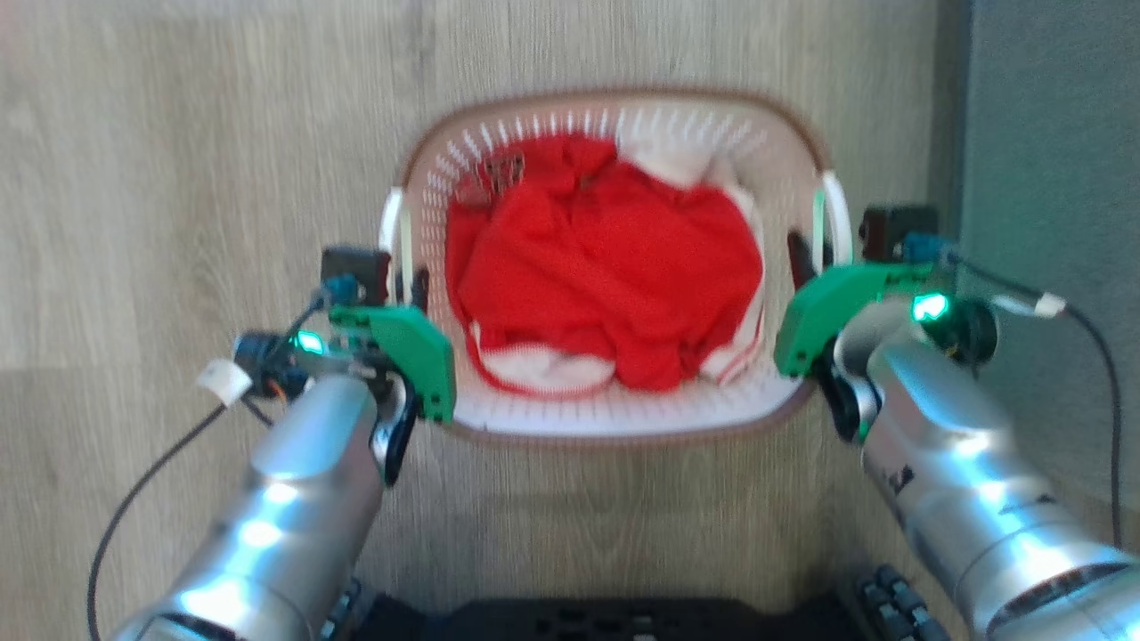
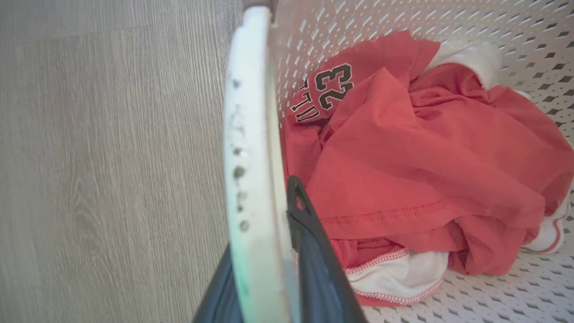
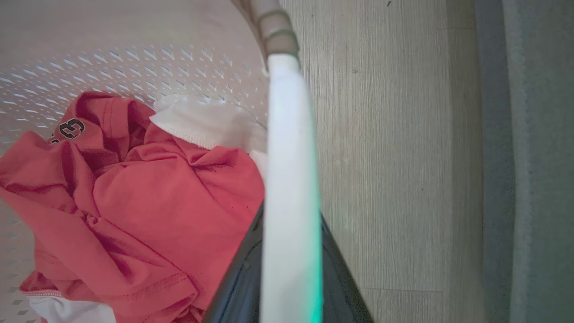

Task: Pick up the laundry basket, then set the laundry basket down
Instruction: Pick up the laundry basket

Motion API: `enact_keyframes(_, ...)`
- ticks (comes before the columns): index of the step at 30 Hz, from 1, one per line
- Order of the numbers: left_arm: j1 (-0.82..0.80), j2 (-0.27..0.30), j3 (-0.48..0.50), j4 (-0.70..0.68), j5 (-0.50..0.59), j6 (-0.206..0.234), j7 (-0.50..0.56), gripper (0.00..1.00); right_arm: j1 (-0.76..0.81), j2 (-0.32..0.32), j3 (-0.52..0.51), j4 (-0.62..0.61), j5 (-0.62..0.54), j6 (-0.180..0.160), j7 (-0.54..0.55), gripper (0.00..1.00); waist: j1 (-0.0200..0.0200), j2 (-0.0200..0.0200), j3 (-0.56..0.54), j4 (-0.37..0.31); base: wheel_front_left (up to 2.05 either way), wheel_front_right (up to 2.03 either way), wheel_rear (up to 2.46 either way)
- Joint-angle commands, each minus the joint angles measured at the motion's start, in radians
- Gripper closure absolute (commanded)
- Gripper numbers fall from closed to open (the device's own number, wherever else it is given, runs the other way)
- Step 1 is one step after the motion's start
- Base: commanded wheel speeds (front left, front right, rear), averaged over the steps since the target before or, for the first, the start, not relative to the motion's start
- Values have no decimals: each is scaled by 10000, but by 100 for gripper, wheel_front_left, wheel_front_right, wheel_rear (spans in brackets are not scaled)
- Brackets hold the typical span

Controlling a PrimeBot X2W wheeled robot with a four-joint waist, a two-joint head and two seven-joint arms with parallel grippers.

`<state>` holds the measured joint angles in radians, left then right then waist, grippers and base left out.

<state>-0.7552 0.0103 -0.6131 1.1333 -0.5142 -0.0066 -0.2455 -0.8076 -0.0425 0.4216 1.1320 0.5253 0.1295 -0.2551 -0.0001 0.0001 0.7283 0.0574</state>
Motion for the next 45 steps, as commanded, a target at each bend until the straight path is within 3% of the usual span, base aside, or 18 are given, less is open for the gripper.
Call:
enact_keyframes(1,418,400,2,119,-150,-50,44,100,567,-77,301,138,186,12,54,100,1,-1,-703,22,0,0,0)
enact_keyframes(28,3083,400,-1997,614,-2427,-158,1212,100,2906,-77,3058,925,3202,12,1676,100,1,-1,-5079,191,0,0,0)
enact_keyframes(45,3665,400,-2766,950,-2883,-226,1393,100,3651,-77,4313,809,4453,12,1814,100,1,-1,-6265,190,0,0,0)
